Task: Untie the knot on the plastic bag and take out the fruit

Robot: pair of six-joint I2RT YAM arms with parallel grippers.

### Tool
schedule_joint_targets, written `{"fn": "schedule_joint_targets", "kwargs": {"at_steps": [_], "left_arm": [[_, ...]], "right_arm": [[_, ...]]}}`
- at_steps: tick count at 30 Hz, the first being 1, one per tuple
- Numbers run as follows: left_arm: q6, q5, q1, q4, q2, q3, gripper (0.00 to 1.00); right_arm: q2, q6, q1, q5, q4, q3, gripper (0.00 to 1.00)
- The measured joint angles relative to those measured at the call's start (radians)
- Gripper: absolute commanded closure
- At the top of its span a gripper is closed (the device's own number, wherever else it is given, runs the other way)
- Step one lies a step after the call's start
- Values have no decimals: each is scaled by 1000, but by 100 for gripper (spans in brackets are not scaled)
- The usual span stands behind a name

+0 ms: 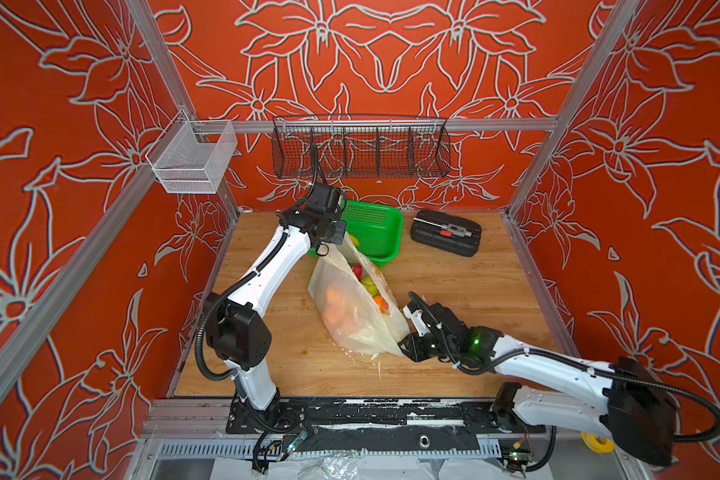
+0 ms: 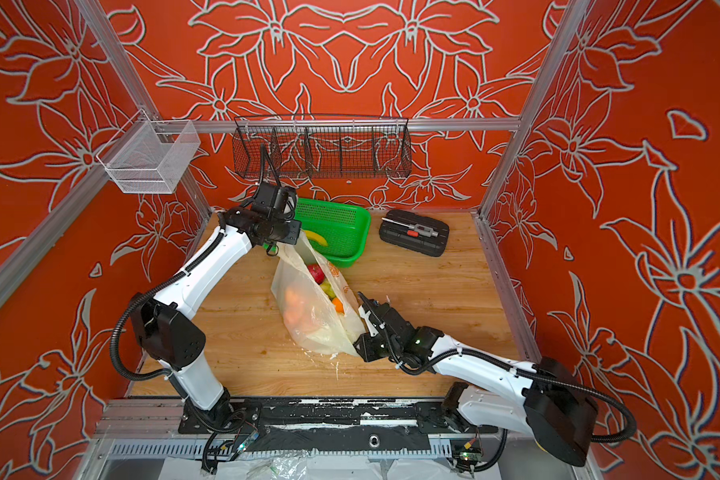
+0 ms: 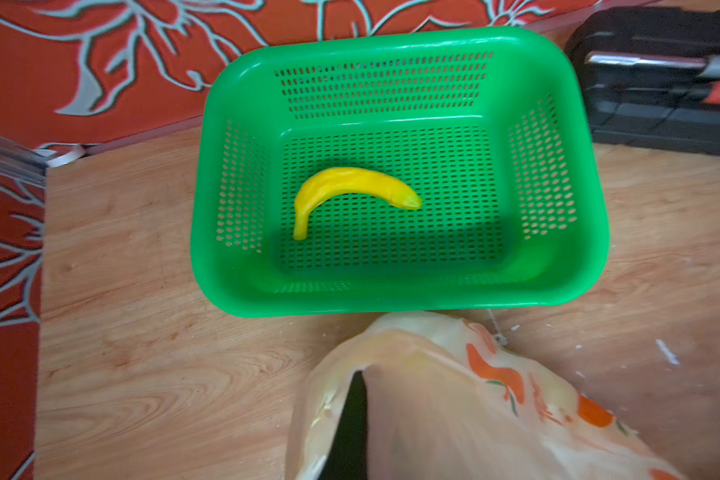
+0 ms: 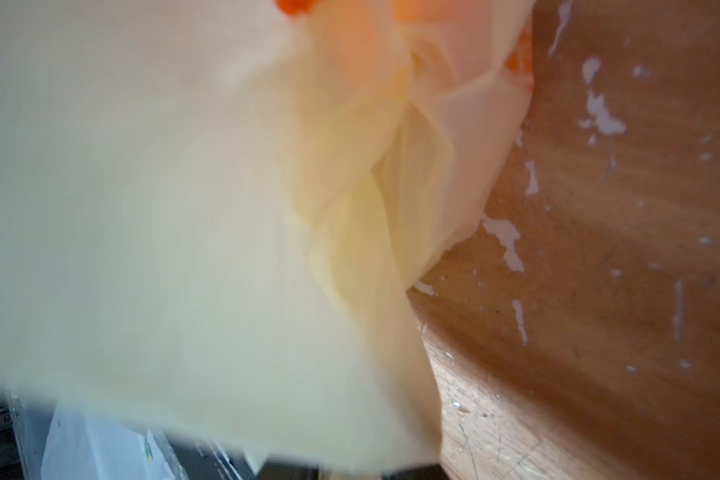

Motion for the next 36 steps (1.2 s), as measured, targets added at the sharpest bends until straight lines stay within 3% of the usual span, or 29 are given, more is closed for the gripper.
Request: {"fn": "schedule_joint_targets", "kwargs": {"at_steps": [1,4,6,9,14,19,25,30,36], "left_arm": [[-6,14,-3,-3,7,13,95],[-22,64,-6,-1,12,13,62],[-31,92,-5,25,-5,-21,51],[-55,125,-4,44,-55,-93,45],[-98,153,-4,56,-183,-209,43],[-165,179,-24,74,-338,-335,42],[-283,185,-134,103,-462,-481,36],[-335,141,-240,99,-419,-514,30],[-328,87,-275,65,-269,-497,30]], "right_arm": [[18,5,0,-2,7,0,67],[57,14,0,-6,3,10,53],[49,11,2,-3,-14,14,39],[-9,8,3,28,-48,36,23],[-169,-25,4,126,-100,113,8],[-224,-75,4,259,-147,263,6],[-119,-140,3,389,-163,431,7],[69,-153,-3,510,-202,520,7],[198,-152,-21,557,-230,507,12]]}}
